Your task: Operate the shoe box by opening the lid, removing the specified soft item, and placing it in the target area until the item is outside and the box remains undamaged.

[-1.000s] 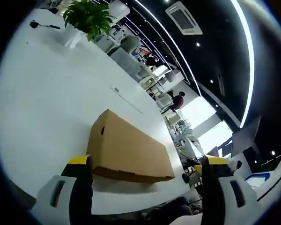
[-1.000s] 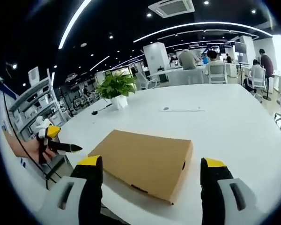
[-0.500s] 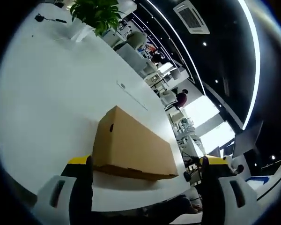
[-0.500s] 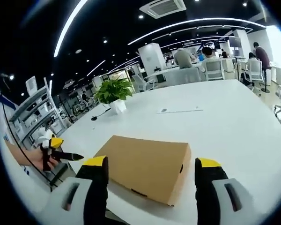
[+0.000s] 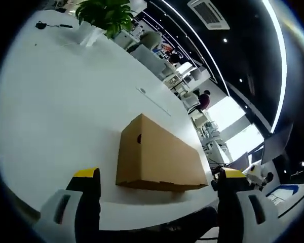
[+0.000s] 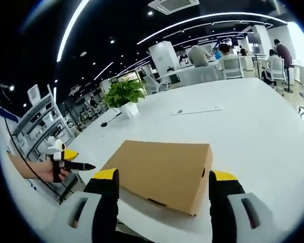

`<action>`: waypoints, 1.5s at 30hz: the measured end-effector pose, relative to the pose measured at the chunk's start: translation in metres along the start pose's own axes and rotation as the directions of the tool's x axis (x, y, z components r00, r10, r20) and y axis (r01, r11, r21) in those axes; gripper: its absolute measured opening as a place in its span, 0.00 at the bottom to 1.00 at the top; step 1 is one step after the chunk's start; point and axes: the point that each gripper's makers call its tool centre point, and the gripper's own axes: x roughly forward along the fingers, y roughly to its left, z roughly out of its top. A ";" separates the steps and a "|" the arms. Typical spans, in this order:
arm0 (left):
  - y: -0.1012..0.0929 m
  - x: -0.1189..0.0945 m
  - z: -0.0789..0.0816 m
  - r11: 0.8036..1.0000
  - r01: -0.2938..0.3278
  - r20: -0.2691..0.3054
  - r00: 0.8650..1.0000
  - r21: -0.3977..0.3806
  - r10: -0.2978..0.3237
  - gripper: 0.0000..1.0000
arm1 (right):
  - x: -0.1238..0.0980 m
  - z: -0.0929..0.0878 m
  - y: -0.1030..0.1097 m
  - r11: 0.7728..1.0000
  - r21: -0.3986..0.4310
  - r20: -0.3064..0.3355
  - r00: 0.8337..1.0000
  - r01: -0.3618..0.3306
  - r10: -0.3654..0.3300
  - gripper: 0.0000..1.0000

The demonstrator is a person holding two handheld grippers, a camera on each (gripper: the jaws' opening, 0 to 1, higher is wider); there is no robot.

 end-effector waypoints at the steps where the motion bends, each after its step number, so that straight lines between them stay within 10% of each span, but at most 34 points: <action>1: 0.004 0.001 -0.003 1.000 -0.007 -0.007 1.000 -0.015 0.006 0.99 | 0.000 0.000 0.001 1.000 0.017 0.004 1.000 -0.002 0.002 0.74; 18: 0.026 0.000 -0.011 0.997 -0.053 -0.009 0.999 -0.062 0.053 0.99 | 0.004 0.004 0.005 0.998 0.070 0.020 1.000 -0.008 0.007 0.75; 23: 0.000 0.004 -0.012 0.987 0.085 -0.011 0.996 -0.138 -0.087 0.99 | 0.001 0.010 0.006 0.994 0.106 0.050 0.999 -0.008 0.003 0.75; 26: 0.003 0.006 -0.012 0.989 0.062 -0.019 0.998 -0.131 -0.065 0.99 | -0.004 0.024 0.006 0.994 0.112 0.146 0.989 -0.010 -0.007 0.71; 45: 0.007 0.016 -0.008 0.949 0.118 0.026 0.993 -0.292 -0.116 0.99 | -0.012 0.010 -0.032 0.880 0.474 0.184 0.981 -0.040 -0.055 0.68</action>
